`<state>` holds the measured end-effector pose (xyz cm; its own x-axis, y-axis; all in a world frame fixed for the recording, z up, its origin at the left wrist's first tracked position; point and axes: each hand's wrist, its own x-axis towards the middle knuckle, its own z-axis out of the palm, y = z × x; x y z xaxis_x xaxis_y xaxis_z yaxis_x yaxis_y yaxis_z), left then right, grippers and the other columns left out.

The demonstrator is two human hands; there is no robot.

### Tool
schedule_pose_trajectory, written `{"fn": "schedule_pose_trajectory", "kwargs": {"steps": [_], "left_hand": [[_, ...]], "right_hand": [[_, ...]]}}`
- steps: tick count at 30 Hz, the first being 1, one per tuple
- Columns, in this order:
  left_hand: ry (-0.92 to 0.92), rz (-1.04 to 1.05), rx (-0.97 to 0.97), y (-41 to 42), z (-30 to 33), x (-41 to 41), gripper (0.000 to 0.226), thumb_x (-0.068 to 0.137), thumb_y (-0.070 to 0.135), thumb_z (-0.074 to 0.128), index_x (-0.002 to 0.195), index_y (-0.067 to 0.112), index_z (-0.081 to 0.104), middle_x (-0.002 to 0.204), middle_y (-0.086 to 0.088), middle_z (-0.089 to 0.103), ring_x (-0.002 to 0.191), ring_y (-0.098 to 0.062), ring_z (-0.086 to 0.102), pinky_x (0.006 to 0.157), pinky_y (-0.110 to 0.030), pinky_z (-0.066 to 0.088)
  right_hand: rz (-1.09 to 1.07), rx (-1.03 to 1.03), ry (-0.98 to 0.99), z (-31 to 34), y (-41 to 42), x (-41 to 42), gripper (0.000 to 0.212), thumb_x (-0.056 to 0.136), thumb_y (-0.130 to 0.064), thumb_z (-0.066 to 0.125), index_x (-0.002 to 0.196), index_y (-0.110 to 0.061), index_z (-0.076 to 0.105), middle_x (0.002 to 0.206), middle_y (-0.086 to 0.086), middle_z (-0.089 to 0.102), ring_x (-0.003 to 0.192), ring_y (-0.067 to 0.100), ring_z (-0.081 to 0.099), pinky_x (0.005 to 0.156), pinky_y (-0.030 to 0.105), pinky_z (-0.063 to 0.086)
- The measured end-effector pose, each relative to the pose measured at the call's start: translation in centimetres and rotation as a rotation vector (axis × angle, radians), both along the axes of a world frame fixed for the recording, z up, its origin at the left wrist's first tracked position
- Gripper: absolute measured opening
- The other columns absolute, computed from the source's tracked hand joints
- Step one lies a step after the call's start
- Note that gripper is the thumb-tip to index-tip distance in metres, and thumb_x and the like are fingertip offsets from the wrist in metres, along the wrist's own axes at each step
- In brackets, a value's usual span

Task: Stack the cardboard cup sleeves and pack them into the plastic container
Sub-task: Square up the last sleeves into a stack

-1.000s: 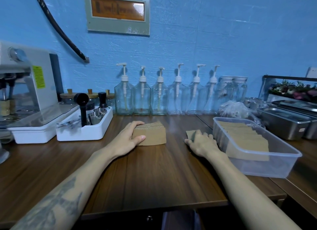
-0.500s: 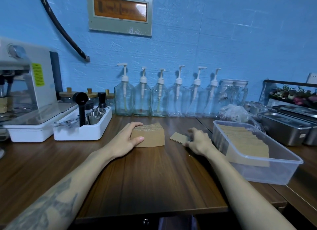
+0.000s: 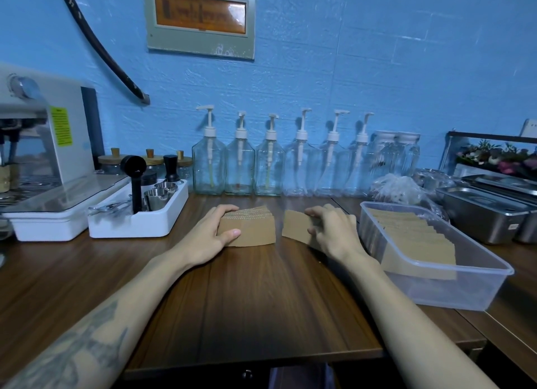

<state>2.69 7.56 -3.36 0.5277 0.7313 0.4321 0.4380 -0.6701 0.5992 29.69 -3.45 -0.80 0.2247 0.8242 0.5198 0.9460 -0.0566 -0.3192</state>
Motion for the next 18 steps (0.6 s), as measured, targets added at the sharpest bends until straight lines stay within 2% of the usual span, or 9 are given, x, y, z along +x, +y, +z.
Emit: {"fn": "schedule_pose_trajectory", "kwargs": {"steps": [3, 5, 8, 10, 11, 13, 14, 16, 18], "left_hand": [[0.000, 0.005, -0.005, 0.0, 0.0, 0.0, 0.047, 0.096, 0.035, 0.061, 0.138, 0.036, 0.041, 0.133, 0.012, 0.047, 0.097, 0.004, 0.049, 0.081, -0.018, 0.036], [-0.003, 0.008, -0.012, 0.0, 0.0, -0.1, 0.048, 0.096, 0.035, 0.061, 0.139, 0.035, 0.040, 0.135, 0.011, 0.046, 0.112, -0.005, 0.048, 0.091, -0.025, 0.036], [-0.004, 0.008, -0.024, -0.1, 0.1, -0.1, 0.048, 0.096, 0.033, 0.060, 0.140, 0.033, 0.040, 0.137, 0.010, 0.044, 0.121, -0.010, 0.046, 0.097, -0.028, 0.036], [-0.002, 0.009, -0.040, -0.2, 0.2, 0.0, 0.048, 0.097, 0.034, 0.059, 0.140, 0.034, 0.039, 0.136, 0.009, 0.044, 0.119, -0.011, 0.047, 0.098, -0.028, 0.037], [0.003, 0.012, -0.045, -0.3, 0.2, 0.0, 0.048, 0.097, 0.034, 0.058, 0.141, 0.034, 0.038, 0.135, 0.008, 0.044, 0.116, -0.011, 0.049, 0.097, -0.028, 0.037], [0.018, 0.015, -0.056, -0.3, 0.2, 0.0, 0.048, 0.099, 0.036, 0.055, 0.142, 0.033, 0.036, 0.136, 0.007, 0.043, 0.114, -0.011, 0.049, 0.097, -0.029, 0.038], [0.020, 0.013, -0.066, -0.3, 0.2, 0.0, 0.047, 0.100, 0.036, 0.052, 0.143, 0.033, 0.035, 0.138, 0.007, 0.041, 0.119, -0.011, 0.047, 0.102, -0.031, 0.037], [0.016, 0.007, -0.089, -0.4, 0.3, 0.0, 0.045, 0.103, 0.037, 0.046, 0.145, 0.031, 0.034, 0.141, 0.006, 0.040, 0.130, -0.012, 0.040, 0.110, -0.036, 0.033], [0.010, 0.003, -0.104, -0.5, 0.4, 0.0, 0.043, 0.104, 0.039, 0.039, 0.146, 0.031, 0.034, 0.141, 0.005, 0.039, 0.133, -0.013, 0.039, 0.111, -0.037, 0.032]], "right_hand": [[-0.001, 0.107, 0.005, 0.4, -0.1, -0.7, 0.030, 0.092, -0.015, 0.059, 0.117, -0.030, 0.067, 0.104, -0.002, 0.067, 0.097, 0.015, 0.036, 0.085, 0.037, 0.025], [-0.011, 0.170, 0.102, 0.8, -0.2, -1.2, 0.023, 0.092, -0.018, 0.060, 0.106, -0.033, 0.069, 0.098, -0.004, 0.068, 0.098, 0.015, 0.039, 0.084, 0.035, 0.027], [0.117, 0.237, 0.513, 1.7, -0.3, -2.1, 0.020, 0.089, -0.011, 0.066, 0.099, -0.029, 0.064, 0.089, -0.001, 0.068, 0.092, 0.023, 0.060, 0.080, 0.031, 0.046], [0.252, 0.229, 0.698, 1.9, -0.6, -3.0, 0.036, 0.087, -0.001, 0.067, 0.115, -0.021, 0.055, 0.085, 0.005, 0.067, 0.078, 0.022, 0.063, 0.071, 0.026, 0.048], [0.312, 0.198, 0.741, 1.9, -0.7, -3.3, 0.050, 0.086, 0.003, 0.068, 0.127, -0.018, 0.047, 0.087, 0.008, 0.066, 0.076, 0.021, 0.064, 0.070, 0.028, 0.050], [0.429, 0.126, 0.831, 1.7, -0.7, -3.9, 0.080, 0.085, 0.010, 0.066, 0.145, -0.024, 0.027, 0.100, 0.009, 0.063, 0.076, 0.022, 0.068, 0.069, 0.034, 0.057], [0.476, 0.104, 0.874, 1.5, -0.6, -4.1, 0.088, 0.084, 0.013, 0.065, 0.149, -0.028, 0.021, 0.107, 0.007, 0.061, 0.076, 0.019, 0.070, 0.066, 0.031, 0.058], [0.460, 0.093, 0.855, 1.0, -0.3, -4.8, 0.088, 0.083, 0.014, 0.065, 0.148, -0.030, 0.026, 0.114, -0.001, 0.058, 0.080, 0.009, 0.070, 0.062, 0.021, 0.055], [0.331, 0.080, 0.781, 0.4, 0.3, -5.3, 0.072, 0.083, 0.007, 0.069, 0.142, -0.025, 0.042, 0.115, 0.002, 0.062, 0.084, 0.014, 0.068, 0.065, 0.020, 0.055]]}}
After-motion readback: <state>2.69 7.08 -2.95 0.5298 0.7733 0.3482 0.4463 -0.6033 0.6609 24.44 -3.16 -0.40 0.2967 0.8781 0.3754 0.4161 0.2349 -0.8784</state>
